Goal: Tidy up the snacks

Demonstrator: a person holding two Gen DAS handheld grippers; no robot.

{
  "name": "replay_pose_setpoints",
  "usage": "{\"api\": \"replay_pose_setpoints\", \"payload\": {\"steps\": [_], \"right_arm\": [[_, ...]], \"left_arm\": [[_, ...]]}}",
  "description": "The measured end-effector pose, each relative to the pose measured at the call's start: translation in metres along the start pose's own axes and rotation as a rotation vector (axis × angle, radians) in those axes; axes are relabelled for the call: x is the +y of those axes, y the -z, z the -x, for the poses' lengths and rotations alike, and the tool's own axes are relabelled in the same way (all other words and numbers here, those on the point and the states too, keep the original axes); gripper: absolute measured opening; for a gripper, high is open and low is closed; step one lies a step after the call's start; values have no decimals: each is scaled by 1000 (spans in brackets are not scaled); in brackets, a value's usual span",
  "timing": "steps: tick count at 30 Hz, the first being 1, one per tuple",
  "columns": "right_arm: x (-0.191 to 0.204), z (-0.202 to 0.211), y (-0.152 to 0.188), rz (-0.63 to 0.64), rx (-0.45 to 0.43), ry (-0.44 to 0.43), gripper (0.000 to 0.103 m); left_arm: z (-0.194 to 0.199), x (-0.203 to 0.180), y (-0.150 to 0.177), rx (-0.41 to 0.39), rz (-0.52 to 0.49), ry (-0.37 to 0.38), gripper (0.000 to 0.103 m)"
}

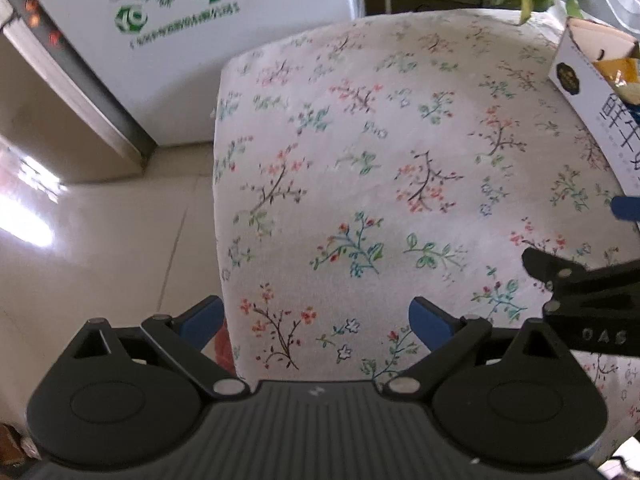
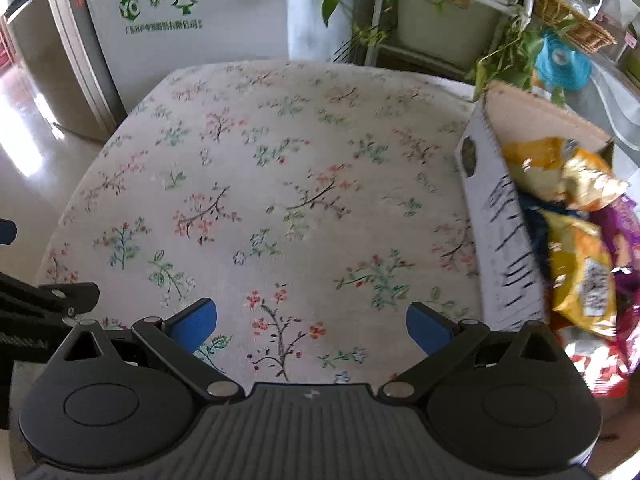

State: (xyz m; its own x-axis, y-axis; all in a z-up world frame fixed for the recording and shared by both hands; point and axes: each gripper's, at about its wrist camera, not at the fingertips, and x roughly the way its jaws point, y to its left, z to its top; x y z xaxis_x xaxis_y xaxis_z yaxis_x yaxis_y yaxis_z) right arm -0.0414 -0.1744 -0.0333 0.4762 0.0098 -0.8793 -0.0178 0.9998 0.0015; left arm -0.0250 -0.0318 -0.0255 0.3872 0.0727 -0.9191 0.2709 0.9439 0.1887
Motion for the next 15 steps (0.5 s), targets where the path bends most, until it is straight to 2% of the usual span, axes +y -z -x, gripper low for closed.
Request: {"api": "replay_pose_setpoints", "payload": {"steps": [7, 10, 15], "right_arm": [[5, -20, 5, -30, -74, -25, 103], [9, -29, 8, -40, -74, -26, 103], [17, -32, 15, -10, -201, -5, 103]], "left_arm": [[-15, 9, 6, 15, 47, 64, 99], [-17, 11, 6, 5, 55, 73, 99], [-17, 12, 4, -10, 63, 83, 99]]}}
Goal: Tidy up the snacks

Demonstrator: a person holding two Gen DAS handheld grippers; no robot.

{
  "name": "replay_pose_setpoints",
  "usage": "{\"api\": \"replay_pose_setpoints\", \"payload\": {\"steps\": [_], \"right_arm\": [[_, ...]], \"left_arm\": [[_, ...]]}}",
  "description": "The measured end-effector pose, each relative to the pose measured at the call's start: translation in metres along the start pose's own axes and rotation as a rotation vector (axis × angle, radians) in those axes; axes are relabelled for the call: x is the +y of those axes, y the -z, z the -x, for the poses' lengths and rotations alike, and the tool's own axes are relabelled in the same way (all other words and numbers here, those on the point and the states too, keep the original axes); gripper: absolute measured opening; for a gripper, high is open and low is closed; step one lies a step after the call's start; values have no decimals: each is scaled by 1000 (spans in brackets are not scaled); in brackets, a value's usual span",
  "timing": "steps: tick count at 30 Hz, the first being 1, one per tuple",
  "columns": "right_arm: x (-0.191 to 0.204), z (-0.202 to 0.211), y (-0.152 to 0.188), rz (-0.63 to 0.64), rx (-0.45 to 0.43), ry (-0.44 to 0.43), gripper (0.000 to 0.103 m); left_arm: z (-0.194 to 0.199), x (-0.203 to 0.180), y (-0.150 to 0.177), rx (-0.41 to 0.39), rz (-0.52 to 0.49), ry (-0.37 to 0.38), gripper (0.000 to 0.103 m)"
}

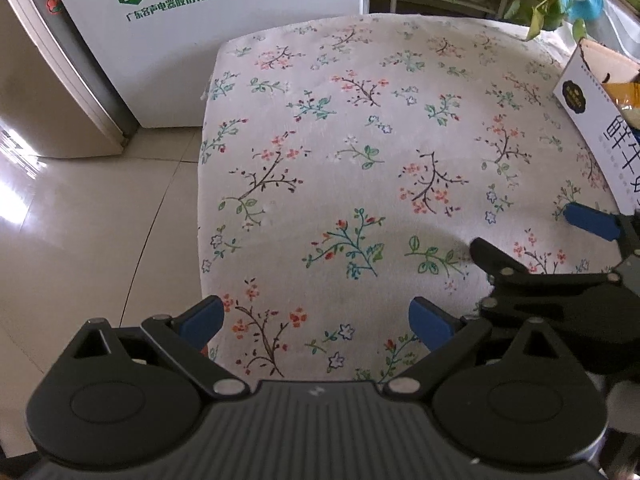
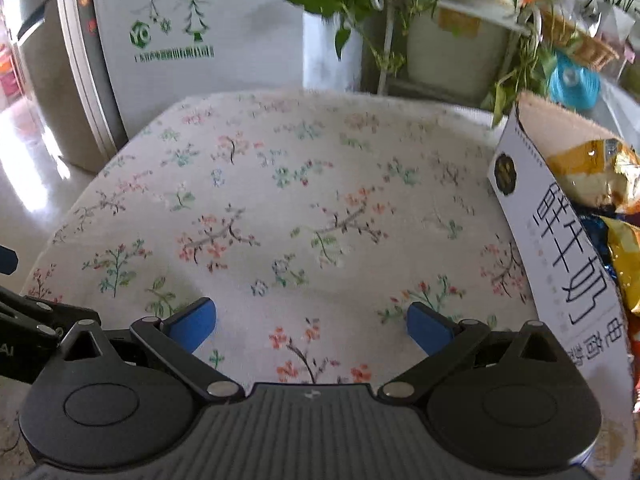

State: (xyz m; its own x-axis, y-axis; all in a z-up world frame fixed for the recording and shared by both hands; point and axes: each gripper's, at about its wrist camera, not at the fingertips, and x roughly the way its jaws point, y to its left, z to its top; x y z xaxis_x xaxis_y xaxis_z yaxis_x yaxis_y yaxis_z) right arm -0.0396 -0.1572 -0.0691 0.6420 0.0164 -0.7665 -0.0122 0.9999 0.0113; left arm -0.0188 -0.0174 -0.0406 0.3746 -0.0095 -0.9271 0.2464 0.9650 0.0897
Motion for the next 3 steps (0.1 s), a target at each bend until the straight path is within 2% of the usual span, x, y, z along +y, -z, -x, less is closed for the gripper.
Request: {"api": "replay_pose_setpoints", "payload": {"steps": [3], "right_arm": [[1, -3, 4, -4, -65, -2, 103]], "left_arm": [[0, -1, -1, -9, -2, 0, 99]]}}
